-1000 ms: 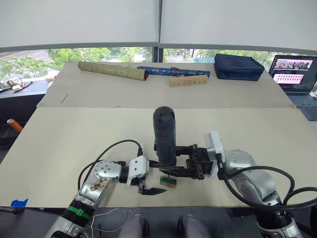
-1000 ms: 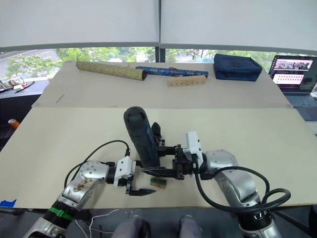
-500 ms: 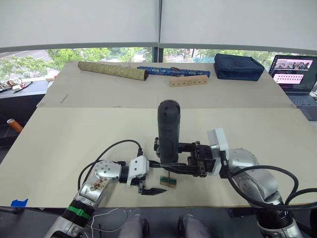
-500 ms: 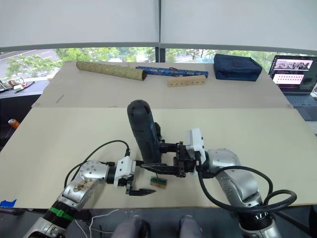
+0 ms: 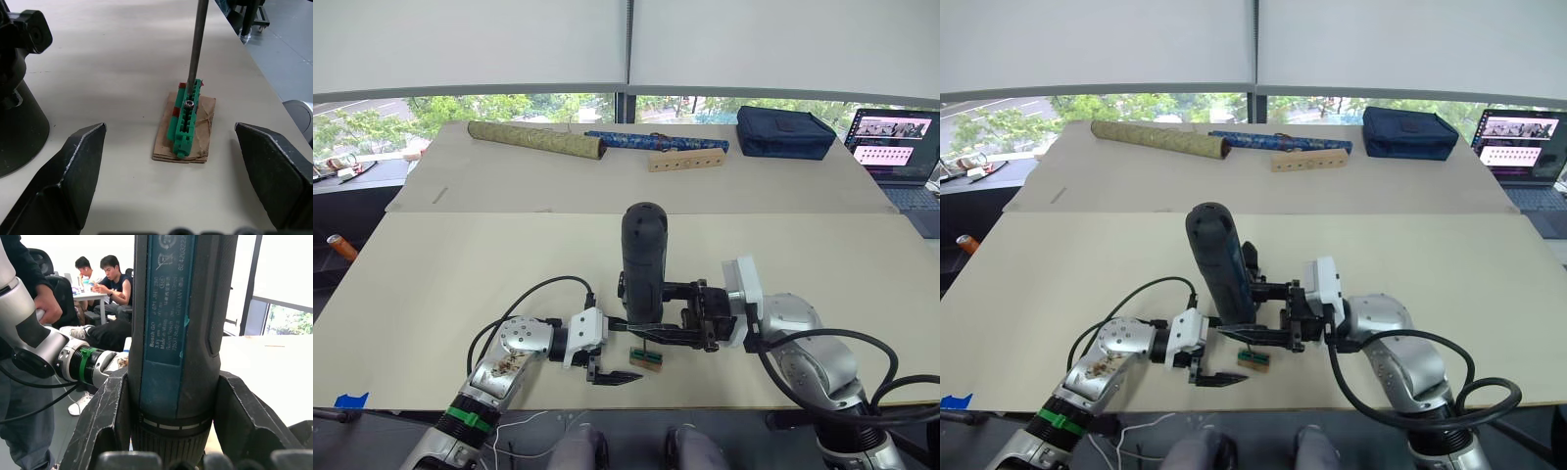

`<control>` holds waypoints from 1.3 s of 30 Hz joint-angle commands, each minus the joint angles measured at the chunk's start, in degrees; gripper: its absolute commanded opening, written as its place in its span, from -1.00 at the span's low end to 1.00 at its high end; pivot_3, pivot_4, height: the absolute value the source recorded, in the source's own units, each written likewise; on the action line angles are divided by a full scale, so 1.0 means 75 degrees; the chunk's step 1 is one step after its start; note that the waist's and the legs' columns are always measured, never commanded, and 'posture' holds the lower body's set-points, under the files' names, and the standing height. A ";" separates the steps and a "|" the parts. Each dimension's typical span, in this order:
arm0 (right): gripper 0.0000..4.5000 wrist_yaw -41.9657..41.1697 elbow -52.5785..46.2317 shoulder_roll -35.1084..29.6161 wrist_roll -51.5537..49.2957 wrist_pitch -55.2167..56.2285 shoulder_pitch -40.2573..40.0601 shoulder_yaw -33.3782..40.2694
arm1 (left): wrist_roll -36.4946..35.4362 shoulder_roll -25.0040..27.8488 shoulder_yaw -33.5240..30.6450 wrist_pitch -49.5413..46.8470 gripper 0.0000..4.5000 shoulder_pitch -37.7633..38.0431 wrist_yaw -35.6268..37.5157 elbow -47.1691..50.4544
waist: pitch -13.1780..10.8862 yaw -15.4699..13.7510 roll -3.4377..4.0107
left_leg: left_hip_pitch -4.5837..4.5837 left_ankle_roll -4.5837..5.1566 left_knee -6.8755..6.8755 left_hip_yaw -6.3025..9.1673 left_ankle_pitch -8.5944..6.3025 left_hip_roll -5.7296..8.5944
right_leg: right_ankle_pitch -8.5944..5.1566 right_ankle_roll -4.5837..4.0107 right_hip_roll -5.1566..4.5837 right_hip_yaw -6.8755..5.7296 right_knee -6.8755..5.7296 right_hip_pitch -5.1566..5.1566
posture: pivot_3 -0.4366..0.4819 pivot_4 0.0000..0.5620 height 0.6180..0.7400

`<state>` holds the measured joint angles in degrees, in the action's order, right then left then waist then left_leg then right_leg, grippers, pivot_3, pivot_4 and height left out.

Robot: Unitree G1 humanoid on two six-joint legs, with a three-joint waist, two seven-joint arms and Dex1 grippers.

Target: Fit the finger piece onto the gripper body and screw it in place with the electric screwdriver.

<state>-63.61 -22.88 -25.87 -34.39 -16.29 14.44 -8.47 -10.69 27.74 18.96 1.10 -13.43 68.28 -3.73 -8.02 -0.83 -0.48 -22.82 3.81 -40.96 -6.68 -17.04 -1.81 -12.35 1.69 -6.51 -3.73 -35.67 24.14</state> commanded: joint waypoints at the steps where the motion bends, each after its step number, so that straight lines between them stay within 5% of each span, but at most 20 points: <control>1: -0.14 -0.0052 -0.0189 0.0080 -0.0080 0.0327 0.0035 0.0074 | 0.0275 -0.0002 0.0330 -0.0186 0.98 0.0225 0.0030 -0.0469 | 0.0000 -0.0001 0.0000 | 0.0000 0.0000 0.0000 0.0000 0.0000 0.0000 | 0.0000 0.0000 0.0000 0.0000 0.0000 0.0000 | -0.05 -0.47 1.00; 39: -0.14 -0.0136 -0.0097 0.0087 0.0046 0.0302 -0.0053 0.0047 | 0.0279 0.0030 0.0311 -0.0187 0.98 0.0240 0.0034 -0.0476 | 0.0001 0.0000 0.0001 | 0.0000 -0.0001 0.0000 0.0000 0.0000 0.0000 | 0.0000 0.0000 0.0000 0.0000 0.0000 0.0000 | -0.05 -0.47 1.00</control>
<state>-64.60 -21.91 -25.51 -32.88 -15.42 14.17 -8.55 -10.69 27.74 18.96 1.10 -13.44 68.33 -3.78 -8.02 -0.83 -0.47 -22.82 3.81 -40.96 -6.67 -17.04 -1.81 -12.35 1.69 -6.51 -3.73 -35.67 24.14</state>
